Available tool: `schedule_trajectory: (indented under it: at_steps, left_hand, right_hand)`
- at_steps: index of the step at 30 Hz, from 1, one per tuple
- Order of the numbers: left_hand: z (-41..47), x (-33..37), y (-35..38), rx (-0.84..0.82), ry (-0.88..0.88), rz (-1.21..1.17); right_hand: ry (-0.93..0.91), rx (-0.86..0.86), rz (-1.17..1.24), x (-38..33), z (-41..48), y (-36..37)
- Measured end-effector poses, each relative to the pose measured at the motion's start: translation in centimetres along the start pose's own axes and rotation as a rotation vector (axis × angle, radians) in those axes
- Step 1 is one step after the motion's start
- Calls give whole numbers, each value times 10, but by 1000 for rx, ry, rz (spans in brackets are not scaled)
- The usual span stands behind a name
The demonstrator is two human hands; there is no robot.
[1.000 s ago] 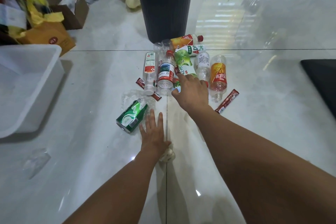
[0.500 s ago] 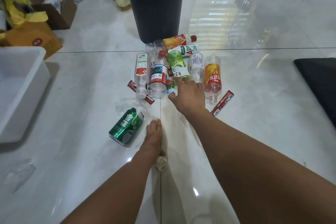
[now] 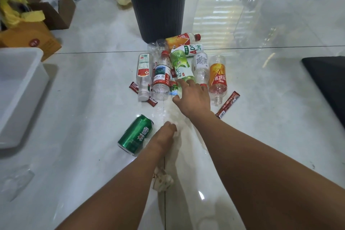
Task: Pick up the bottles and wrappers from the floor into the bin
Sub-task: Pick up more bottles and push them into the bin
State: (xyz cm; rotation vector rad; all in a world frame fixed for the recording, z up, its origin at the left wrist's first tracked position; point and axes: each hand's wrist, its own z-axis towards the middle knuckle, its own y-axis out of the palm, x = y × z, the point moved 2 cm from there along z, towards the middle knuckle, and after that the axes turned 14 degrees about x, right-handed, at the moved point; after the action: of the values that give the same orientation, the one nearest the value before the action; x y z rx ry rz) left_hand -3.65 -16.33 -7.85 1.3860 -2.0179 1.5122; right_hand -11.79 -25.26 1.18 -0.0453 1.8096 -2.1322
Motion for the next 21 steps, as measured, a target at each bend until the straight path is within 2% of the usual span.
schedule_trajectory:
  at_steps: [4,7,10,15,21]
  left_hand:
    - [-2,11,-7,167,27,-140]
    - [-3,22,-11,170,176,-20]
    - [-7,36,-22,270,300,229]
    - [-11,54,-41,327,385,174]
    - [-1,63,-61,426,463,263]
  right_hand:
    - [12,0,-5,2,0,-5]
    - [15,10,-14,2,0,-9]
    - [20,32,-12,1,1,-16]
    - [26,86,-14,-1,0,-29]
    - [46,147,-12,-1,-1,-43]
